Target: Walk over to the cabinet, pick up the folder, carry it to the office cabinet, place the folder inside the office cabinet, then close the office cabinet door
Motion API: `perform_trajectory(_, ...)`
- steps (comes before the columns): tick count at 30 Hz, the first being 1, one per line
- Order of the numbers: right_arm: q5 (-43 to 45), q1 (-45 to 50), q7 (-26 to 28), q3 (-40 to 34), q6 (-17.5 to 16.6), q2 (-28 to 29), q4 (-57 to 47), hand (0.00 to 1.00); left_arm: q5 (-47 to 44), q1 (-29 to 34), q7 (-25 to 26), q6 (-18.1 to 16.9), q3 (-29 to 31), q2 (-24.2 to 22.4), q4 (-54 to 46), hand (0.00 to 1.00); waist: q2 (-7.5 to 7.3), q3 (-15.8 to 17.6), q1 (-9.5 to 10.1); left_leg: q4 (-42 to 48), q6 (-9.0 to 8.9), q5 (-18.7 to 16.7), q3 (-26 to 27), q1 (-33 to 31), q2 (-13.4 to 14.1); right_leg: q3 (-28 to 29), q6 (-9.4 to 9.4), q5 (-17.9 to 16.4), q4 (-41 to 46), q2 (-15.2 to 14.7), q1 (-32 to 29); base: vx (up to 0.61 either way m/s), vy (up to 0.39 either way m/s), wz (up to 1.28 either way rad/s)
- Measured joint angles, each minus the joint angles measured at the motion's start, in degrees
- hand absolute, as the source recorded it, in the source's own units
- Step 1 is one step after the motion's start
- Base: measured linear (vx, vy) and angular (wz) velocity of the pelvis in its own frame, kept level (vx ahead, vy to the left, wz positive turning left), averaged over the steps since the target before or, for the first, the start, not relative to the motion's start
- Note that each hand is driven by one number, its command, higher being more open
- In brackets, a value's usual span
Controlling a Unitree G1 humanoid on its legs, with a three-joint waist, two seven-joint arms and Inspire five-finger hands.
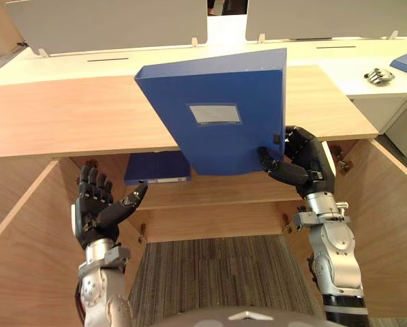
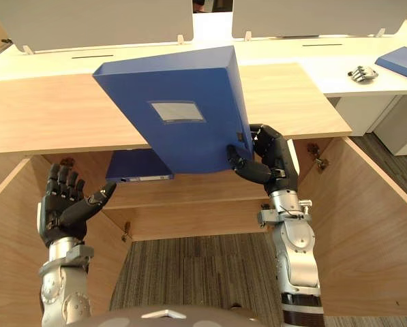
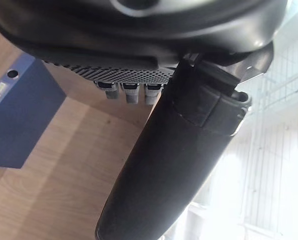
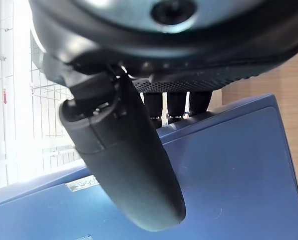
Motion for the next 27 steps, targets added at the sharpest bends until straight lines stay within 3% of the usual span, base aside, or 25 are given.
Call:
perform_trajectory(4,-0.4,1.3,0.0,0.1,0.0,0.3,0.0,0.00,0.1,2.6,-0.3,0.4,0.7,-0.7,0.8,1.00,-0.01,0.0,0.61,0.0,-0.11,0.1,-0.5,-0.2,-0.1,-0.4,0.17,-0.4,0.0,-0.1,0.1,-0.02,-0.001,0.08)
perform_trajectory(9,-2.2,1.7,0.0,0.6,0.1,0.5,0.0,0.00,2.5,3.0,-0.3,1.9,0.8,-0.9,9.2,1.00,-0.01,0.0,0.93,-0.5,-0.27,0.5,-0.8,-0.2,-0.1,-0.7,0.22,-0.5,0.1,-0.1,0.0,-0.01,-0.003,0.03)
perform_trajectory(19,-2.3,1.8,0.4,9.3,0.5,-1.0,0.7,0.00,11.4,1.7,-0.1,4.6,-2.3,0.0,23.9,1.00,-0.21,0.1,0.90,-0.7,-0.35,0.4,-0.1,-0.1,0.0,0.0,0.21,-0.5,-0.1,0.1,-0.4,-0.01,0.002,-0.02)
perform_trajectory(27,-6.7,1.8,1.9,18.4,0.8,-5.1,8.2,0.00,16.7,-3.5,-0.1,5.4,-8.8,6.7,37.2,1.00,-0.57,0.2,0.89,-0.7,-0.48,0.3,1.3,0.0,0.3,1.3,0.17,-0.5,-0.2,0.4,-1.1,-0.02,0.001,-0.09)
